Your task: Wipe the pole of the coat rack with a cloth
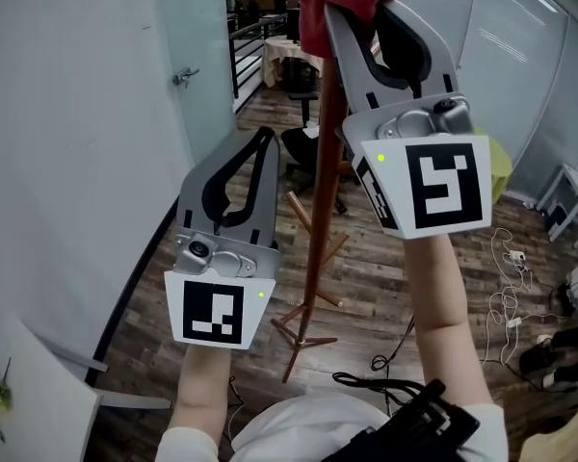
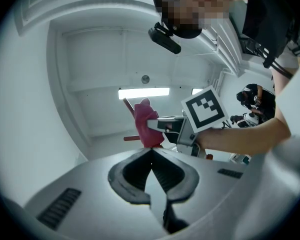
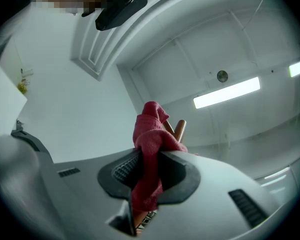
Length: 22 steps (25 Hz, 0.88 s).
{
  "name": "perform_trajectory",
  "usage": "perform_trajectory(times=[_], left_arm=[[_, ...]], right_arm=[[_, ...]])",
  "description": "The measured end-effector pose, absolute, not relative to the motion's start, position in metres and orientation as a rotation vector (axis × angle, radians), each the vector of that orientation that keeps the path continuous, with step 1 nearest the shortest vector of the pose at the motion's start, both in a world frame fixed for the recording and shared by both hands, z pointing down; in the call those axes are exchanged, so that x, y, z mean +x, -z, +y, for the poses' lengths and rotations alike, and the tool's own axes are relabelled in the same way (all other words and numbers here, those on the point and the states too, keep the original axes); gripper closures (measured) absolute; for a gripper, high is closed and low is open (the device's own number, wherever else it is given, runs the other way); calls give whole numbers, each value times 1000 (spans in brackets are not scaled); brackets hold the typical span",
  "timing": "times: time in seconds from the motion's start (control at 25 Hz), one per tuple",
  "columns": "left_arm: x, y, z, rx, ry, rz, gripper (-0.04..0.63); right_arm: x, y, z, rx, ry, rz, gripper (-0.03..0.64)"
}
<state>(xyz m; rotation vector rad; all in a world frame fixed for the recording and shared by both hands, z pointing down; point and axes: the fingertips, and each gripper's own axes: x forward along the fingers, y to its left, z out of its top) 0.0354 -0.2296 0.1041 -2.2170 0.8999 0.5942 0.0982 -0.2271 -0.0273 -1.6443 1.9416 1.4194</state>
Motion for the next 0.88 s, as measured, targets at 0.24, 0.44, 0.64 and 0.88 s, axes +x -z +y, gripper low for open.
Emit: perform_trajectory(times=[0.24, 0.44, 0.64, 0.88], left_arm=[[38, -106, -227, -2211, -587, 909, 583], [36, -105, -226, -2186, -560, 919, 583], [36, -102, -224, -2181, -570, 930, 583], [33, -100, -222, -2182, -580, 925, 583]], right_arm=[[100, 28, -226, -1656, -1403, 1940, 534], [97, 30, -225, -1685, -1445, 1931, 534], [101, 32, -221, -1699, -1444, 1943, 534], [93, 33, -217, -1712, -1487, 1934, 534]])
